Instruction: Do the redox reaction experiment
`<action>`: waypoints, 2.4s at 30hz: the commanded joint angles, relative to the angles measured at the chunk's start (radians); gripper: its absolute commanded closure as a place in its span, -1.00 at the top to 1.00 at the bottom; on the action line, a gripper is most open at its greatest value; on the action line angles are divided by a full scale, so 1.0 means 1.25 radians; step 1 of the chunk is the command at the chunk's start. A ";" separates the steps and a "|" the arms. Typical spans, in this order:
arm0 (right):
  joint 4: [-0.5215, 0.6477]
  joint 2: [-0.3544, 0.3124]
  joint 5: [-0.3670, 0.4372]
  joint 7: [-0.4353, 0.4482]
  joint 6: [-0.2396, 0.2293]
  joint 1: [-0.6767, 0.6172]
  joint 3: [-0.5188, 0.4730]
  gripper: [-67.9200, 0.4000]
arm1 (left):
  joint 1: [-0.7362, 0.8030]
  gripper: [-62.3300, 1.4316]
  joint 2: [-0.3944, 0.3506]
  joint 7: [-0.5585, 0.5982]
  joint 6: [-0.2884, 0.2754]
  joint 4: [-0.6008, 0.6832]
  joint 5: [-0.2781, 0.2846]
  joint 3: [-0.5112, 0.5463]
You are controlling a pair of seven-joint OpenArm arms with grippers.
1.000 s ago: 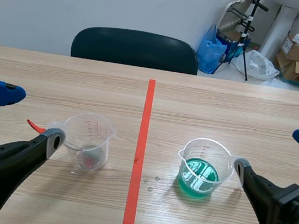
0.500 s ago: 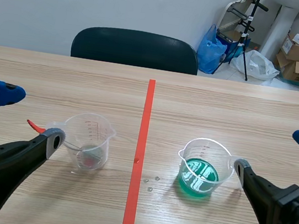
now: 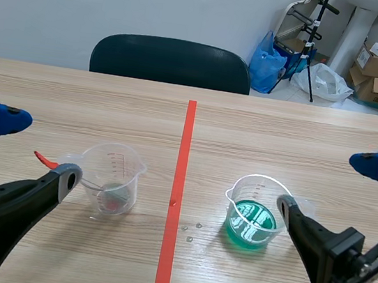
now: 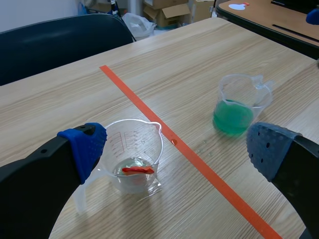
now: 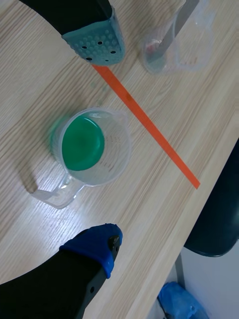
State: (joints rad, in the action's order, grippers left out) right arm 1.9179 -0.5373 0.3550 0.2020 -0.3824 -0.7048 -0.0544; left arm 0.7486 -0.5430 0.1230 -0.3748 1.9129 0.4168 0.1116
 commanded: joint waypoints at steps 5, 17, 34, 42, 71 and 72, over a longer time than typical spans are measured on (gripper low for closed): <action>0.009 0.000 -0.019 0.031 -0.001 0.057 0.037 1.00 | 0.009 0.93 0.002 0.012 0.000 0.010 0.005 0.005; 0.009 0.000 -0.092 0.047 -0.001 0.198 0.170 1.00 | 0.225 0.91 -0.017 0.185 0.101 0.009 -0.100 0.094; -0.075 0.016 -0.139 0.038 0.000 0.462 0.482 1.00 | 0.454 0.91 0.090 0.421 0.101 -0.117 -0.182 0.284; -0.179 0.087 -0.211 0.048 0.000 0.542 0.615 1.00 | 0.454 0.91 0.101 0.473 0.095 -0.143 -0.248 0.287; -0.378 0.253 -0.285 0.060 0.085 0.681 0.731 1.00 | 0.454 0.91 0.079 0.517 0.074 -0.143 -0.284 0.287; -0.378 0.253 -0.285 0.060 0.085 0.683 0.731 1.00 | 0.454 0.91 0.079 0.516 0.074 -0.143 -0.284 0.287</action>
State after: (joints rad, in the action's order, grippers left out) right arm 1.4239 -0.2241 -0.0116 0.2646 -0.2768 0.1246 0.8597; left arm 1.3155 -0.4492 0.7559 -0.2844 1.7172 0.0525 0.4706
